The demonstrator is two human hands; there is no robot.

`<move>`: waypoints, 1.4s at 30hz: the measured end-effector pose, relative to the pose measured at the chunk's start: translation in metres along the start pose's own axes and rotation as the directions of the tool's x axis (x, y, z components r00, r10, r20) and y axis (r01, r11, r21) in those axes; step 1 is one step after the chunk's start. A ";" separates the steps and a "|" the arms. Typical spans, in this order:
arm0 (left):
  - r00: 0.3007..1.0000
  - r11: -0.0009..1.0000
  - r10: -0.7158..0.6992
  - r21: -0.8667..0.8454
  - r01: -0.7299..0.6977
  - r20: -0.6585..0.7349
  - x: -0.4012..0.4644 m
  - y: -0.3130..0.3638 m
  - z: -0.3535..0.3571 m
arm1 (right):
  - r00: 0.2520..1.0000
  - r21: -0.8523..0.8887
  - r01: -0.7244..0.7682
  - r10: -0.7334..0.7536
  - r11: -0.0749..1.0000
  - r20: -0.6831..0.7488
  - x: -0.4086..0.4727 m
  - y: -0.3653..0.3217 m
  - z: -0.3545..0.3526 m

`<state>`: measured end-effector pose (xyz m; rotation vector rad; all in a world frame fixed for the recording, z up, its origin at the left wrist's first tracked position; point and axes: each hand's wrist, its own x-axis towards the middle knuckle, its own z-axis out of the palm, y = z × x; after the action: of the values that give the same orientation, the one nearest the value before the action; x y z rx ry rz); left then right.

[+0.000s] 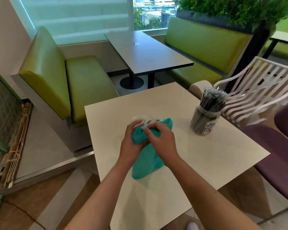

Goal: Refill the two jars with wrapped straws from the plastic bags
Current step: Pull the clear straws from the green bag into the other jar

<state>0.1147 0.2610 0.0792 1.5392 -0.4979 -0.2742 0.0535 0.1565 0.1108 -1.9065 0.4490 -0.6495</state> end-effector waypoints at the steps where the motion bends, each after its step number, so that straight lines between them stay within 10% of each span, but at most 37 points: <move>1: 1.000 1.000 0.002 -0.008 -0.002 -0.015 0.000 0.001 0.000 | 1.000 0.021 -0.018 0.018 1.000 0.004 0.000 0.000 -0.001; 14: 0.991 1.000 -0.028 -0.012 0.027 -0.131 0.006 -0.008 -0.007 | 0.951 0.444 -0.189 0.276 0.876 -0.140 0.024 0.006 -0.023; 22: 0.996 0.958 0.090 0.275 -0.087 0.001 0.012 -0.005 -0.007 | 0.968 0.419 -0.205 0.246 0.885 -0.047 0.021 0.011 -0.025; 31: 0.979 0.944 0.053 0.330 0.015 -0.195 0.010 0.001 -0.002 | 0.895 0.521 -0.117 0.317 0.845 -0.313 0.032 0.013 -0.059; 36: 0.965 0.928 -0.008 0.357 0.104 -0.262 0.010 0.008 0.007 | 0.892 0.380 -0.047 0.210 0.924 -0.400 0.025 0.014 -0.070; 42: 0.961 0.903 -0.083 0.389 0.184 -0.263 0.015 0.019 0.026 | 0.983 0.082 -0.119 0.129 0.989 -0.133 -0.016 0.042 -0.039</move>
<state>0.1130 0.2316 0.0992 1.9939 -0.2636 -0.0855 0.0160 0.1208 0.0814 -1.7552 0.6187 -0.7082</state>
